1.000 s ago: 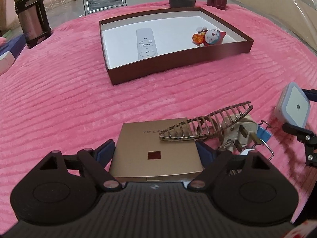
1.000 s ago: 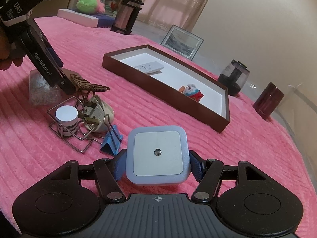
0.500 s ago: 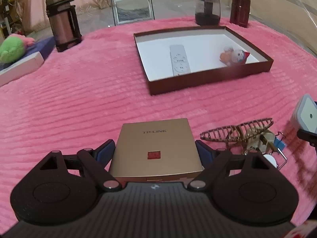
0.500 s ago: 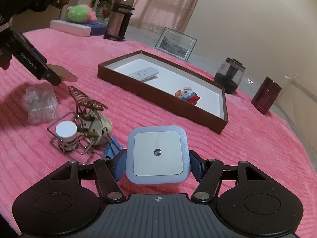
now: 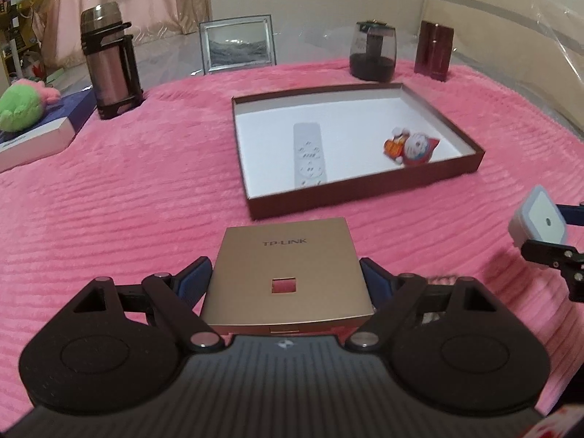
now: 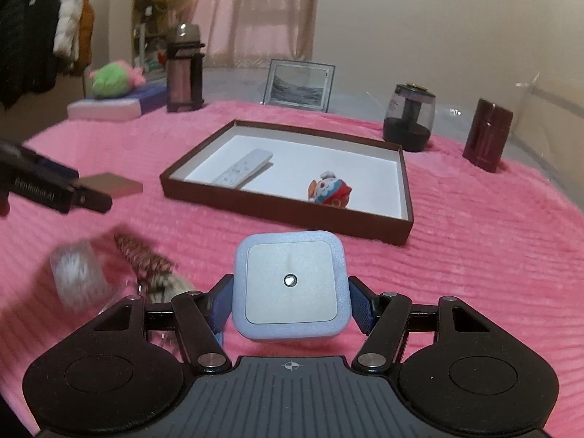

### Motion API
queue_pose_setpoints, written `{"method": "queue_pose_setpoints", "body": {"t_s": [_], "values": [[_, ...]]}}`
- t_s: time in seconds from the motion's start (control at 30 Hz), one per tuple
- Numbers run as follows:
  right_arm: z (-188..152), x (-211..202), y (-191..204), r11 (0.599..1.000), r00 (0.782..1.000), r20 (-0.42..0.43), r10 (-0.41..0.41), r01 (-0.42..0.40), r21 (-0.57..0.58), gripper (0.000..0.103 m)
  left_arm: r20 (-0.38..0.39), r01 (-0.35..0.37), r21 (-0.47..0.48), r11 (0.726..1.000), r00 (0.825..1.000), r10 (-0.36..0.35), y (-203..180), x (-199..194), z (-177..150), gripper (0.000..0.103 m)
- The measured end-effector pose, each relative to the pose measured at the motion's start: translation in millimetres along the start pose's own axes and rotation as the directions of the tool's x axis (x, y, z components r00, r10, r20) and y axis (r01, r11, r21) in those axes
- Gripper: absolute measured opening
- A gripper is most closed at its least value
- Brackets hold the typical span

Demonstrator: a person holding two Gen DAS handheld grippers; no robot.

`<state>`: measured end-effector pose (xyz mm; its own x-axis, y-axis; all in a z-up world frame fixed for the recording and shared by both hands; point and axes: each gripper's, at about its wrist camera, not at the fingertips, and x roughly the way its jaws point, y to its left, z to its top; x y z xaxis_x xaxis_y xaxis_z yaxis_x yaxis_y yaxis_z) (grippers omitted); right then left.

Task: Organize rigid objects
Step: 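Carry the gold box with the left tool while the right tool carries the night light to the tray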

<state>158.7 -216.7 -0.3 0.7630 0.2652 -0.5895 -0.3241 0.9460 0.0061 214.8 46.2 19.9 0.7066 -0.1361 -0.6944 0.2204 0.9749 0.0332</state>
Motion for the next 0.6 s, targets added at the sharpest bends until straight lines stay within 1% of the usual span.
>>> {"method": "queue_pose_setpoints", "body": {"t_s": [0.37,0.5,0.6], "values": [[57,5,-39,0.993,0.998,0.024,0.051,-0.053,0.101,0.061,0.046,0.037,0.042,0.998,0.998,-0.039,-22,7,52,0.083],[80,16,-52,0.989,0.997,0.02,0.073,-0.075,0.131,0.061,0.062,0.048,0.053,0.997,0.997,-0.051,-29,13,74,0.083],[96,27,-61,0.989,0.997,0.013,0.072,-0.073,0.131,0.061,0.072,0.052,0.065,0.997,0.996,-0.057,-37,19,90,0.083]]}}
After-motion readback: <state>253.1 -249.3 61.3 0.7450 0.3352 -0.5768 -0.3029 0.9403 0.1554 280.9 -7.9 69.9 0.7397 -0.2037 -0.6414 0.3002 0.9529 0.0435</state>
